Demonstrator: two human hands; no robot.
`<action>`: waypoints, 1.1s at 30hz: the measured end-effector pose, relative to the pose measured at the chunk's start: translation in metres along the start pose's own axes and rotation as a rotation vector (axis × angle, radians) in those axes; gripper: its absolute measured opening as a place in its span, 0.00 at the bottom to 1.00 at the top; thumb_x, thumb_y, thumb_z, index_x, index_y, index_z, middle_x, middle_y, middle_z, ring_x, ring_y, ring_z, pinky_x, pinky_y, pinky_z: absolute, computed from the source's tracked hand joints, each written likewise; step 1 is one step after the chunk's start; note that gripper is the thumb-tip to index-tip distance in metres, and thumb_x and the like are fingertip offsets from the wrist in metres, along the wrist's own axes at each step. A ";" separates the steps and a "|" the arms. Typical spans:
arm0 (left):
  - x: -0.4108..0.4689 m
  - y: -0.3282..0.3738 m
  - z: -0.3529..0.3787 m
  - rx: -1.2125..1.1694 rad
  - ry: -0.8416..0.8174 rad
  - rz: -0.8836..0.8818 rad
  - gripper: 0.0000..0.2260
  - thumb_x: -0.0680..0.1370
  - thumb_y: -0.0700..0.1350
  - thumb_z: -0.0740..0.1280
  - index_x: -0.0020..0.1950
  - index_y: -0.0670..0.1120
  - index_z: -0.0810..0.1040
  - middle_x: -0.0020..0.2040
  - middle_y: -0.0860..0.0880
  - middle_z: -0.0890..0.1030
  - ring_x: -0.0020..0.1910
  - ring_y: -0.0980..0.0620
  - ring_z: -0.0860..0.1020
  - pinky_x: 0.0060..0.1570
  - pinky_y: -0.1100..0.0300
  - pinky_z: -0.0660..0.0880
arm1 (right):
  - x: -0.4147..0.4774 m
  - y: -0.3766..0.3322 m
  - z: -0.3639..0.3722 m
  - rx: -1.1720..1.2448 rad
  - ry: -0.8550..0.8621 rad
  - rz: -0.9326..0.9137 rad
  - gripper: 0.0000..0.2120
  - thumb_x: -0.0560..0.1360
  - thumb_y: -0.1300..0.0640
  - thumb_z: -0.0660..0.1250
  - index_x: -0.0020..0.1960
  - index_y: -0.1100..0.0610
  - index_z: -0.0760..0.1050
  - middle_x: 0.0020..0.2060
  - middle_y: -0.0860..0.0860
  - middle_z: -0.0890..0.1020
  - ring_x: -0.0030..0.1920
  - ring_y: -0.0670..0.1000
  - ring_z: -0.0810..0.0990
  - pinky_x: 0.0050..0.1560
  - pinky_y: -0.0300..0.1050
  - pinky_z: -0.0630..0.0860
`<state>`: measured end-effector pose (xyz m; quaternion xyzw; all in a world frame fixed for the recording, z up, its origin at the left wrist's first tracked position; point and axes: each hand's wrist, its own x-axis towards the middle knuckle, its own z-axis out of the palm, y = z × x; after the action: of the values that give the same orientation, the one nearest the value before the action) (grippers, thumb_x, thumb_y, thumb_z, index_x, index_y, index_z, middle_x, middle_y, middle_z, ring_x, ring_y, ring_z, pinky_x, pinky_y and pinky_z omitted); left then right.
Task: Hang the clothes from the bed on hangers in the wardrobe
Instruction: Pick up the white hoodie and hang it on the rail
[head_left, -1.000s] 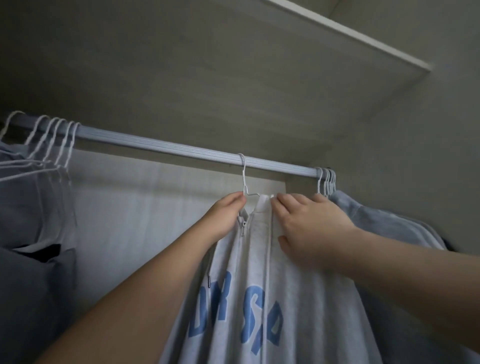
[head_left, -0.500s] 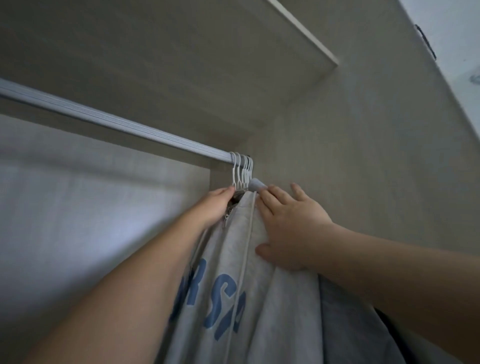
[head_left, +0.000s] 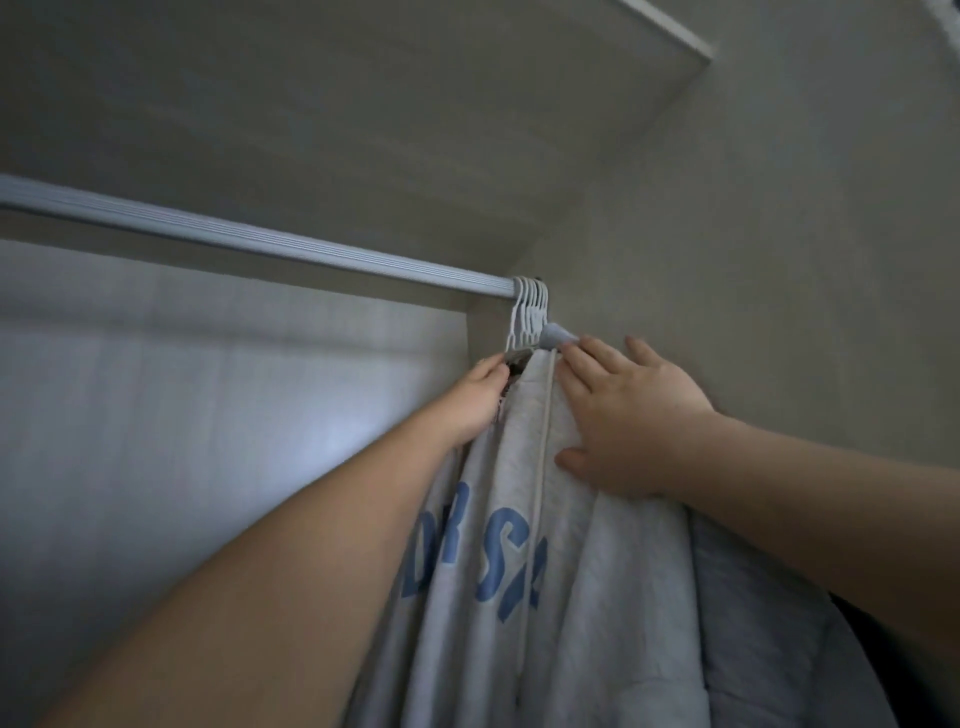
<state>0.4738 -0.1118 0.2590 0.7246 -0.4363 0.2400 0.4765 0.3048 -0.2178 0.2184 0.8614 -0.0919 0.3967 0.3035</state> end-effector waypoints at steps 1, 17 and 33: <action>-0.012 -0.001 -0.007 0.047 -0.024 -0.004 0.21 0.87 0.47 0.52 0.80 0.43 0.60 0.79 0.50 0.61 0.78 0.54 0.59 0.75 0.62 0.54 | -0.001 -0.001 -0.003 0.040 -0.001 -0.004 0.41 0.77 0.34 0.54 0.79 0.58 0.48 0.79 0.54 0.49 0.79 0.52 0.47 0.75 0.61 0.49; -0.181 0.098 -0.217 1.734 0.167 -0.476 0.24 0.78 0.55 0.62 0.73 0.50 0.68 0.73 0.46 0.69 0.72 0.43 0.64 0.67 0.43 0.62 | 0.053 -0.121 -0.136 0.763 0.444 -0.290 0.22 0.77 0.43 0.57 0.66 0.52 0.68 0.63 0.53 0.76 0.62 0.58 0.74 0.59 0.53 0.70; -0.257 0.138 -0.283 1.577 0.451 -0.927 0.18 0.76 0.41 0.61 0.67 0.45 0.75 0.60 0.41 0.79 0.56 0.41 0.79 0.51 0.53 0.77 | 0.082 -0.240 -0.175 1.414 0.198 -0.454 0.19 0.75 0.49 0.58 0.65 0.50 0.71 0.60 0.52 0.79 0.58 0.57 0.76 0.59 0.53 0.75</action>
<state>0.2448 0.2244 0.2507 0.8758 0.2865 0.3872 -0.0302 0.3459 0.0853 0.2587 0.8092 0.3926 0.3645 -0.2412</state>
